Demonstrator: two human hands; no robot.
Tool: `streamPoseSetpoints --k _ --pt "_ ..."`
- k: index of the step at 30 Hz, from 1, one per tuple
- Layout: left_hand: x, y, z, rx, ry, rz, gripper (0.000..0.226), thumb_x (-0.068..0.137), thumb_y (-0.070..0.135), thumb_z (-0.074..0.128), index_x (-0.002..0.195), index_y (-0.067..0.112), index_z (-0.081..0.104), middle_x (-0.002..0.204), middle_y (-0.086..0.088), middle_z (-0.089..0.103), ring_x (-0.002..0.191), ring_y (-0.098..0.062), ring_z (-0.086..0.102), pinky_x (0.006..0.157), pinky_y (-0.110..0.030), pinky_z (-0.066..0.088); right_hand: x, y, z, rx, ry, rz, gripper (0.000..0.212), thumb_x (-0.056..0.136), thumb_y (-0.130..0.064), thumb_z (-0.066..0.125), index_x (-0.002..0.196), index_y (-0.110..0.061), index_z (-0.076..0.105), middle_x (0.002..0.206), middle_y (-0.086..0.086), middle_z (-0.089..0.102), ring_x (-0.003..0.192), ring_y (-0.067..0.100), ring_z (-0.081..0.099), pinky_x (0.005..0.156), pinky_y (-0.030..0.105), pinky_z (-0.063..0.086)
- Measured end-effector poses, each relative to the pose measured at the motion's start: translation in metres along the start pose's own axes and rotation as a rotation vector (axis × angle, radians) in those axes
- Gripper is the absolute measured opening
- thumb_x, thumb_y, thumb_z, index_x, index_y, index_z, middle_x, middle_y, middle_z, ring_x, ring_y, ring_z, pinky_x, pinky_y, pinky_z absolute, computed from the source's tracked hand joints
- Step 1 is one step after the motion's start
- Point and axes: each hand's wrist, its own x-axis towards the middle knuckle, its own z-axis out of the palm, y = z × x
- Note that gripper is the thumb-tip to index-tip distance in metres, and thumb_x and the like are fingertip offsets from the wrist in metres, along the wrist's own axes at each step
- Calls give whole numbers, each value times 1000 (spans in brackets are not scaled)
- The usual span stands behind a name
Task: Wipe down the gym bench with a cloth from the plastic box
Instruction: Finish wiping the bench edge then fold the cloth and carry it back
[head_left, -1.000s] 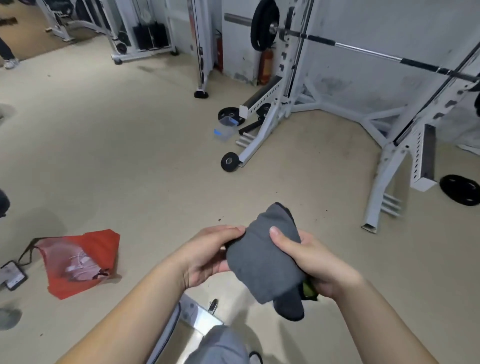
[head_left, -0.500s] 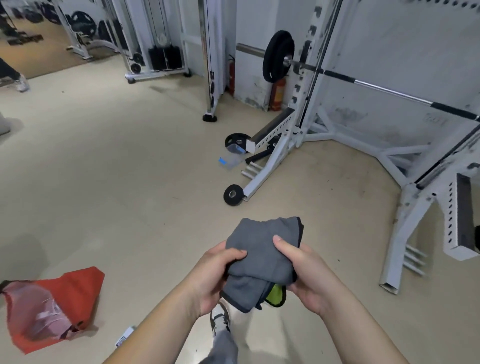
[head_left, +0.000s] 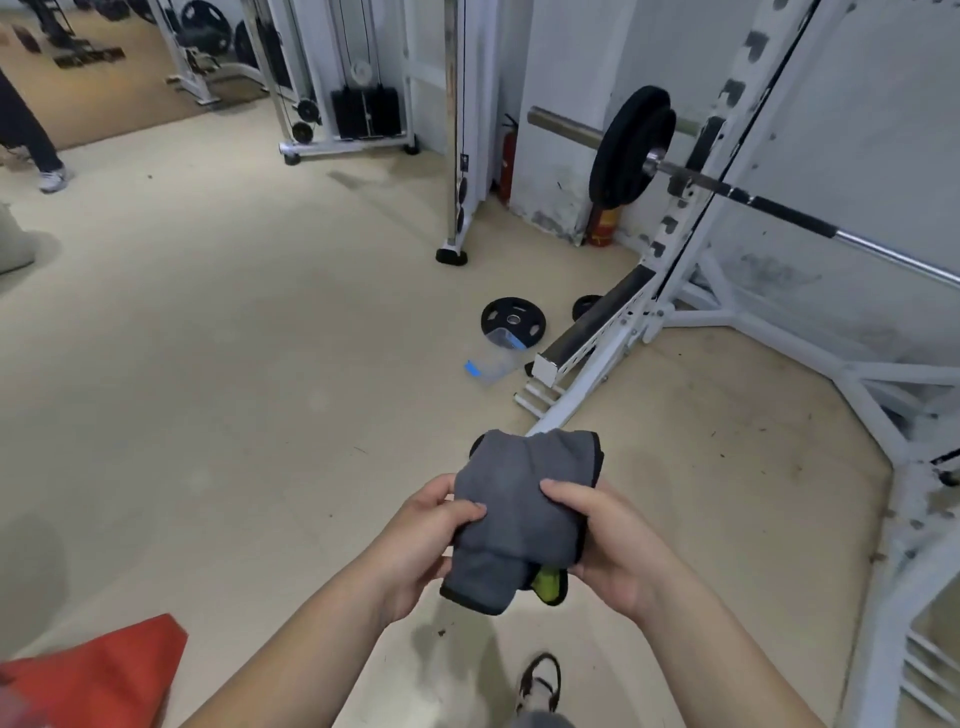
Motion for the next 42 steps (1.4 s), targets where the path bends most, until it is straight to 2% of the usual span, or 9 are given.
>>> streamPoseSetpoints --k 5,10,16,19,26,30,35,39,42 --pt "107 62 -9 26 58 -35 23 94 10 55 113 13 67 91 -2 74 77 -14 70 62 -31 57 118 -67 -4 -64 1 -12 38 96 -12 65 131 -25 64 121 5 78 114 30 73 92 52 58" --pt "206 135 -21 19 121 -80 25 94 13 57 116 2 64 96 -9 74 80 -22 72 82 -48 63 226 -146 7 -44 4 -8 30 100 -21 65 129 -28 64 118 2 79 113 24 74 103 49 56" --pt "315 216 -49 21 74 -89 26 91 13 58 114 2 65 96 -12 73 78 -24 72 77 -43 62 338 -232 31 -16 45 -13 24 100 -21 65 123 -28 66 110 1 81 103 21 78 92 41 61" --pt "381 249 -73 34 86 -129 29 86 11 62 115 9 65 101 -15 74 78 -25 73 75 -42 63 396 -258 45 17 95 -5 26 101 -19 64 125 -26 65 111 4 81 105 25 77 96 46 60" --pt "560 332 -145 69 -200 -225 27 87 5 62 111 1 71 100 -17 73 87 -23 71 87 -43 60 547 -303 94 82 187 -13 28 102 -17 63 128 -24 64 117 4 80 108 22 76 99 45 58" --pt "641 378 -182 31 -328 -336 48 77 8 71 123 -4 65 125 -25 68 116 -38 65 104 -51 50 606 -327 111 133 312 -2 30 100 -12 64 128 -21 65 119 4 79 113 25 74 102 47 57" --pt "696 428 -186 97 -362 -358 31 79 3 67 109 10 64 120 -18 71 106 -35 69 79 -46 59 651 -339 98 144 412 62 36 94 -10 62 128 -23 63 121 3 78 115 30 72 100 61 55" --pt "735 431 -173 319 -344 -326 29 85 4 62 112 13 64 110 -15 73 99 -32 67 76 -47 61 691 -329 76 101 463 115 31 97 -16 60 123 -32 62 117 -2 78 107 24 74 93 49 62" --pt "775 404 -164 475 -313 -323 27 90 6 56 112 19 63 109 -14 72 94 -28 69 70 -42 62 733 -304 55 66 495 149 29 94 -18 62 119 -33 63 112 -1 79 102 25 76 91 50 62"
